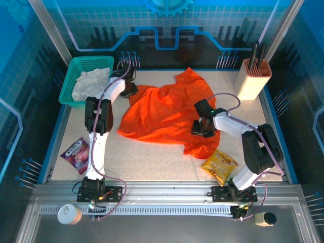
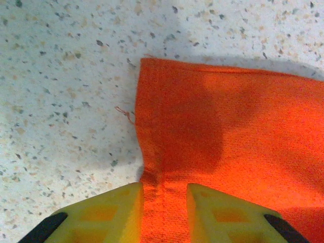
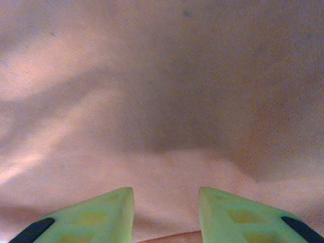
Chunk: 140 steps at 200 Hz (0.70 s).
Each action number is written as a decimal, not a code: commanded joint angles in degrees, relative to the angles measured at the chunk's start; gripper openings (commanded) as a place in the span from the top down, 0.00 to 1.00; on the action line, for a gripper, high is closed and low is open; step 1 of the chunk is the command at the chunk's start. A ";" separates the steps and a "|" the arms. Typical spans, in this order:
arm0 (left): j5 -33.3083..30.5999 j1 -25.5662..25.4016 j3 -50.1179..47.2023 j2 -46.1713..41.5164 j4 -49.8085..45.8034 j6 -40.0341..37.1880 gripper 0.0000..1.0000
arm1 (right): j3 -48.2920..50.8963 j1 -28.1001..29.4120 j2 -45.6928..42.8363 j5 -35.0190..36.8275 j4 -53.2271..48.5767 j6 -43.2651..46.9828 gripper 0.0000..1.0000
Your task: Fold and stack the t-shirts
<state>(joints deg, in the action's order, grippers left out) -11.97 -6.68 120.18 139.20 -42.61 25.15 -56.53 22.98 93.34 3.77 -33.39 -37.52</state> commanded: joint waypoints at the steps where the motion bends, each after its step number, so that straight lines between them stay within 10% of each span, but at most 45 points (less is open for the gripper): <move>1: -0.39 0.70 2.92 2.94 -3.51 -1.81 0.71 | 0.89 0.56 -1.76 -1.04 0.34 -1.07 0.61; 55: 0.76 0.79 11.63 8.64 -8.57 -2.92 0.73 | 0.20 0.88 -2.93 -0.70 -0.79 -1.24 0.61; 83: 1.42 0.79 19.95 13.02 -13.26 -3.51 1.00 | 0.50 0.96 -3.86 -0.97 -1.00 -1.63 0.61; 140: -1.11 0.79 20.95 8.95 -10.27 -5.54 1.00 | 8.57 3.76 -4.84 -1.96 4.34 -8.70 0.66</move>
<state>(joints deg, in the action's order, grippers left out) -11.68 -6.37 139.46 150.93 -52.10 21.93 -52.10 25.10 89.52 2.48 -30.85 -41.39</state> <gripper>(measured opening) 0.054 0.347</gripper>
